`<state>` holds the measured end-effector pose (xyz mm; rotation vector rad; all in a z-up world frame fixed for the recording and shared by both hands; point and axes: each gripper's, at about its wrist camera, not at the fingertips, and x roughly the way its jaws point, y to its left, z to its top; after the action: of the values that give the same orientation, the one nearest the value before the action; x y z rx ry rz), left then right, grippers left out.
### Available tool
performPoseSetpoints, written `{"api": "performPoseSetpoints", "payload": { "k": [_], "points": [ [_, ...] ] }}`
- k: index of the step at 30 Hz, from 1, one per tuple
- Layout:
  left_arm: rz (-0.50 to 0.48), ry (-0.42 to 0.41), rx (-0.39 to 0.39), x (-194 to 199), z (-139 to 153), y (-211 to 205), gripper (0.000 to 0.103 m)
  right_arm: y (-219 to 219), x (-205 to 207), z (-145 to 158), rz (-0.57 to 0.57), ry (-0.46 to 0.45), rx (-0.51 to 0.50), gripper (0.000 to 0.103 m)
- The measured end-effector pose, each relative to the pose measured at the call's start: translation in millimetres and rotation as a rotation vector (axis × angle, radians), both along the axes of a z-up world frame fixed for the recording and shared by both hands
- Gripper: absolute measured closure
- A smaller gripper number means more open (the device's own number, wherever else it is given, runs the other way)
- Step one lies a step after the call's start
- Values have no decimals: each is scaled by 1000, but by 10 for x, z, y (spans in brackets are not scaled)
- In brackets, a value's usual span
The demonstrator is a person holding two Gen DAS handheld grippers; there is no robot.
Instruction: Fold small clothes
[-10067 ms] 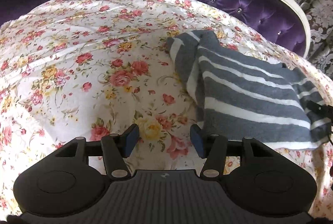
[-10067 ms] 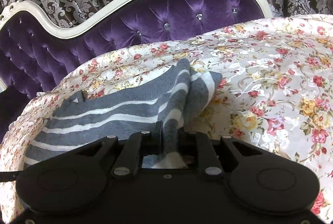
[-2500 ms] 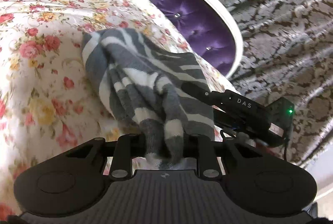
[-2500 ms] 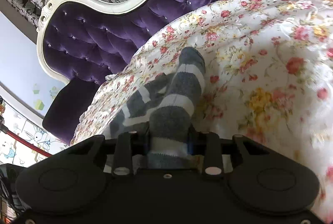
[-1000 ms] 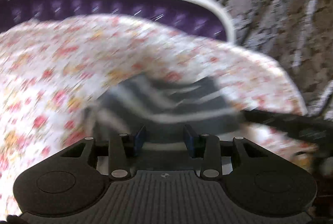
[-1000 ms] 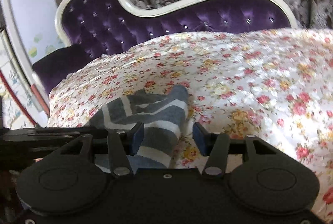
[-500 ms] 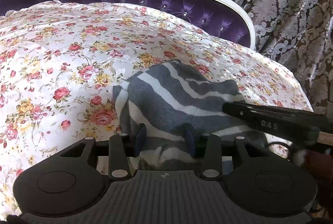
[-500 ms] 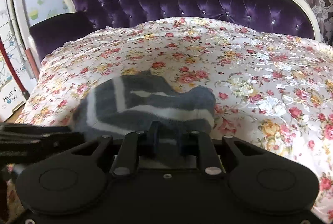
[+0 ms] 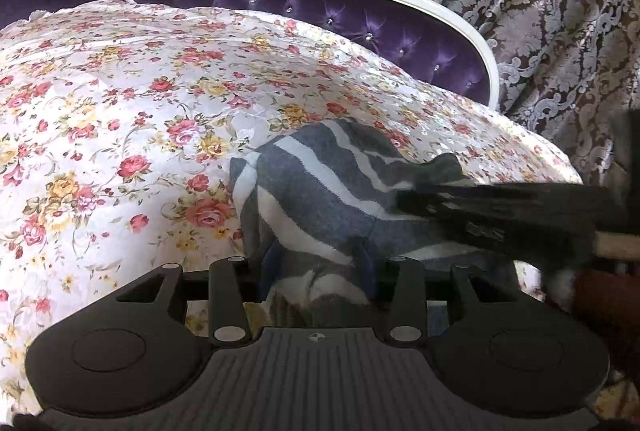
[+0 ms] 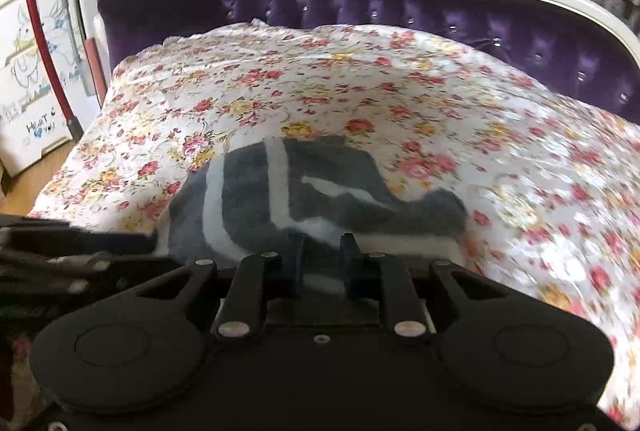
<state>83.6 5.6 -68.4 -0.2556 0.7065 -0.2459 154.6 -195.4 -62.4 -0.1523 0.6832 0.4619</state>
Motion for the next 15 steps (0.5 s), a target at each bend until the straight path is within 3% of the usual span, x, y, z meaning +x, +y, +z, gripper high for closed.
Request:
{"api": "performPoseSetpoints", "payload": {
  "k": [9,13,15],
  "points": [
    [9,6,-4,-67,58,43,58,194,323,-12,32,-8,-4,67],
    [8,-5,29,-171,166,74,55,47,194,126,-5,-40,50,68],
    [1,-21,71,-247,227,64,54,-62,58,229,-31,-52,86,63]
  ]
}}
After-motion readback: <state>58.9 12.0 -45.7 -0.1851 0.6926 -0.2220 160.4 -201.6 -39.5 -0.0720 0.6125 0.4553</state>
